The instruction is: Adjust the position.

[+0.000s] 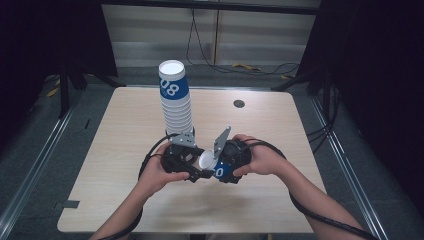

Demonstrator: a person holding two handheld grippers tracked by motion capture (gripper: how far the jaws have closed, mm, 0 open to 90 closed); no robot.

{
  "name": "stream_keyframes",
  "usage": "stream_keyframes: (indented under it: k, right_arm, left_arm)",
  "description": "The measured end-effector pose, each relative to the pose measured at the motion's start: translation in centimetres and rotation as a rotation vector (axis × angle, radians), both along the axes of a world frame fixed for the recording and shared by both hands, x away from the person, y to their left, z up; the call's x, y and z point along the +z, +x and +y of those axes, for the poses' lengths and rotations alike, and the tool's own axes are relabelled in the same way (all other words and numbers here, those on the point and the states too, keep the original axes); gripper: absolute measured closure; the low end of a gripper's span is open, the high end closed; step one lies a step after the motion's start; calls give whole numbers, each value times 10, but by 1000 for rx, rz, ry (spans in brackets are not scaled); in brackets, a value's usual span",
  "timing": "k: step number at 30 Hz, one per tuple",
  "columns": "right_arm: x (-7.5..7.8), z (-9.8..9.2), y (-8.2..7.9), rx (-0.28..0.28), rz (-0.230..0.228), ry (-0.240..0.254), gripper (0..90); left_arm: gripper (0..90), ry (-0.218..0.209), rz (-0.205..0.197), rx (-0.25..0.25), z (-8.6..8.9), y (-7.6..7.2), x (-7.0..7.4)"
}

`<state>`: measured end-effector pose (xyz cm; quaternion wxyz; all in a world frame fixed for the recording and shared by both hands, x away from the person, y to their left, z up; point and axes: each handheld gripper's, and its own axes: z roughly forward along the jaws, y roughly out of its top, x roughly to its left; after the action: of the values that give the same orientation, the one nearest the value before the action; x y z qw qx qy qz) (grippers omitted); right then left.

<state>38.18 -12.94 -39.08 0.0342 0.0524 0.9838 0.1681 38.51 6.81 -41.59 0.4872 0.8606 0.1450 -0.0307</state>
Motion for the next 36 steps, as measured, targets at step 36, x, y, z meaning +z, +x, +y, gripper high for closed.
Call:
stream_keyframes:
  k: [36]
  right_arm:
    - [1,8,-1,51,-8,-2,206]
  left_arm:
    - [266,2,2,-65,-5,0,-2]
